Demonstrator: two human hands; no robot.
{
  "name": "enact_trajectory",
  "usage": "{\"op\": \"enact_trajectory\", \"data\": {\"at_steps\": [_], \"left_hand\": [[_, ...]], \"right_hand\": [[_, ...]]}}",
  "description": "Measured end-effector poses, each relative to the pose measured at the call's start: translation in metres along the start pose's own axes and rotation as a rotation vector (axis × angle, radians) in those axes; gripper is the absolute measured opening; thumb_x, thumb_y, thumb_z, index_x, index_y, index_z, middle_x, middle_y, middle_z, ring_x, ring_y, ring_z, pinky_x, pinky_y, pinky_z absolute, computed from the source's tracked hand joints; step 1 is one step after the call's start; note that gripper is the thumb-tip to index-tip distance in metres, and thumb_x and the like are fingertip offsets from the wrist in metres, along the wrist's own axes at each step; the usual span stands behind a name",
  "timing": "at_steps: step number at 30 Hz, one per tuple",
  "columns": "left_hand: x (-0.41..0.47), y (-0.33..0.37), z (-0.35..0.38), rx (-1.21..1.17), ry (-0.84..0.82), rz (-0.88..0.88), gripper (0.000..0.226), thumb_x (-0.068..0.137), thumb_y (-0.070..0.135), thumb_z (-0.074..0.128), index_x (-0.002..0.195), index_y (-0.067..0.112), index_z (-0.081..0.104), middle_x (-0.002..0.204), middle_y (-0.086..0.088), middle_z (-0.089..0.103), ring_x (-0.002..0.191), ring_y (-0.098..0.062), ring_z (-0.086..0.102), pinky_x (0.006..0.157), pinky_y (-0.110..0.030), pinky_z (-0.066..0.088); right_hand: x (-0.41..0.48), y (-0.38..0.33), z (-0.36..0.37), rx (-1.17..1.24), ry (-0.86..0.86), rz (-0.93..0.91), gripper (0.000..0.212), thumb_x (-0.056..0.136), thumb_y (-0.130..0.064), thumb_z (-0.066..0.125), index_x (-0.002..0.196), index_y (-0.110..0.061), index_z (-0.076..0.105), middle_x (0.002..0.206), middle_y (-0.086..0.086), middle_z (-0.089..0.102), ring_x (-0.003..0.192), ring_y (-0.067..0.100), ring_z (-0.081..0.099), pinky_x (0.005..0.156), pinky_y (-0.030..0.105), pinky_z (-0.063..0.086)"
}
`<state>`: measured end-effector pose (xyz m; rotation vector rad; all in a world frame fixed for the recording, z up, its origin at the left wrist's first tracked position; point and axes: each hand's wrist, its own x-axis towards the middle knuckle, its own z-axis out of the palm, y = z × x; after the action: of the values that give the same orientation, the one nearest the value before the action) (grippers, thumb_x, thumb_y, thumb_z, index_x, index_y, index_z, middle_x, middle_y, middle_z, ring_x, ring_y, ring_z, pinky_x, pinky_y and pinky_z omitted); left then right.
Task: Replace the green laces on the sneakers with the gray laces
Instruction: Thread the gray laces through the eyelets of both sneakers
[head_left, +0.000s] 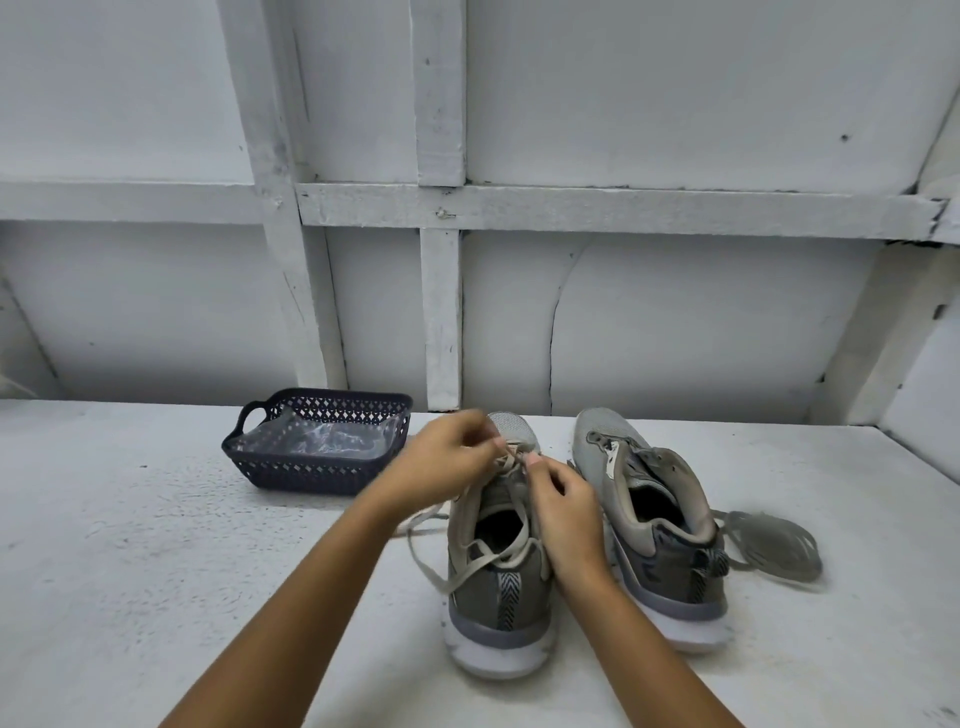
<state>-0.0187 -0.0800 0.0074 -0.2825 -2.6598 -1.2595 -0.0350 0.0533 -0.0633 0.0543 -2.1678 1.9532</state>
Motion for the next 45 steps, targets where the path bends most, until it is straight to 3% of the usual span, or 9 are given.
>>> {"op": "enact_trajectory", "data": {"at_steps": [6,15,19,22,28,34,39,41,45], "left_hand": [[-0.021,0.003,-0.051,-0.488,-0.178,0.116,0.01,0.075,0.028,0.065,0.069,0.022,0.07,0.079,0.004,0.066,0.082,-0.013,0.061,0.082,-0.029,0.049],[-0.034,0.008,-0.055,-0.479,-0.304,0.072,0.011,0.078,0.013,0.058,0.075,0.004,0.062,0.066,0.0,0.062,0.057,-0.01,0.056,0.065,-0.022,0.051],[-0.039,0.016,-0.057,-0.414,-0.428,0.017,0.015,0.081,0.012,0.048,0.082,0.004,0.06,0.058,0.003,0.058,0.049,-0.01,0.049,0.053,-0.019,0.048],[-0.041,0.018,-0.054,-0.487,-0.486,-0.036,0.028,0.092,-0.001,0.039,0.087,0.01,0.064,0.061,-0.003,0.053,0.043,-0.012,0.045,0.045,-0.023,0.048],[-0.051,0.024,-0.045,-0.15,-0.76,-0.181,0.029,0.091,0.005,0.056,0.117,0.016,0.051,0.07,-0.009,0.065,0.036,-0.012,0.051,0.041,-0.022,0.049],[-0.057,0.022,-0.023,0.207,-0.551,-0.083,0.016,0.085,0.029,0.065,0.1,0.025,0.071,0.064,0.005,0.058,0.054,-0.009,0.05,0.045,-0.02,0.046],[-0.057,0.017,-0.041,-0.04,-0.341,-0.07,0.013,0.085,0.029,0.066,0.082,0.02,0.074,0.059,0.012,0.058,0.056,-0.003,0.047,0.056,-0.017,0.041],[-0.056,0.018,-0.053,-0.133,-0.257,-0.077,0.017,0.09,0.022,0.058,0.079,0.015,0.069,0.063,0.013,0.065,0.066,0.002,0.056,0.068,-0.014,0.044],[-0.048,0.02,-0.075,-0.643,-0.152,-0.156,0.023,0.096,0.016,0.044,0.081,0.007,0.059,0.066,-0.001,0.067,0.076,-0.017,0.067,0.089,-0.037,0.048]], "right_hand": [[0.0,-0.001,0.001,0.004,0.011,0.031,0.028,0.094,-0.031,0.052,0.105,-0.011,0.069,0.098,0.0,0.07,0.095,0.011,0.062,0.084,0.025,0.047],[0.001,-0.009,0.0,-0.101,-0.013,-0.014,0.026,0.094,-0.022,0.053,0.118,-0.018,0.061,0.109,0.002,0.061,0.093,0.01,0.055,0.082,0.019,0.038],[0.004,-0.032,-0.011,-0.319,-0.265,-0.236,0.031,0.09,-0.01,0.056,0.116,-0.026,0.063,0.111,0.0,0.042,0.089,0.0,0.05,0.085,0.007,0.037],[0.007,-0.05,-0.02,-0.578,-0.484,-0.373,0.019,0.088,-0.022,0.062,0.107,-0.022,0.069,0.113,-0.003,0.039,0.106,0.007,0.044,0.097,0.018,0.035],[0.012,-0.083,-0.05,-0.831,-0.592,-0.374,0.018,0.094,-0.026,0.054,0.095,-0.021,0.071,0.089,0.0,0.063,0.085,0.019,0.059,0.072,0.028,0.041],[-0.001,-0.097,-0.069,-0.847,-0.679,-0.333,0.019,0.09,-0.013,0.056,0.093,-0.026,0.07,0.071,-0.014,0.056,0.07,0.004,0.055,0.061,0.01,0.039],[-0.014,-0.103,-0.073,-0.933,-0.656,-0.343,0.025,0.091,-0.014,0.051,0.102,-0.026,0.069,0.085,-0.011,0.06,0.077,0.002,0.052,0.06,-0.003,0.032],[-0.016,-0.103,-0.072,-0.93,-0.678,-0.328,0.03,0.089,-0.011,0.047,0.097,-0.029,0.069,0.09,-0.009,0.063,0.086,0.011,0.056,0.063,0.004,0.037],[-0.014,-0.107,-0.065,-0.903,-0.709,-0.337,0.034,0.091,-0.01,0.043,0.096,-0.031,0.069,0.079,-0.016,0.053,0.075,-0.001,0.053,0.071,0.023,0.042]]}}
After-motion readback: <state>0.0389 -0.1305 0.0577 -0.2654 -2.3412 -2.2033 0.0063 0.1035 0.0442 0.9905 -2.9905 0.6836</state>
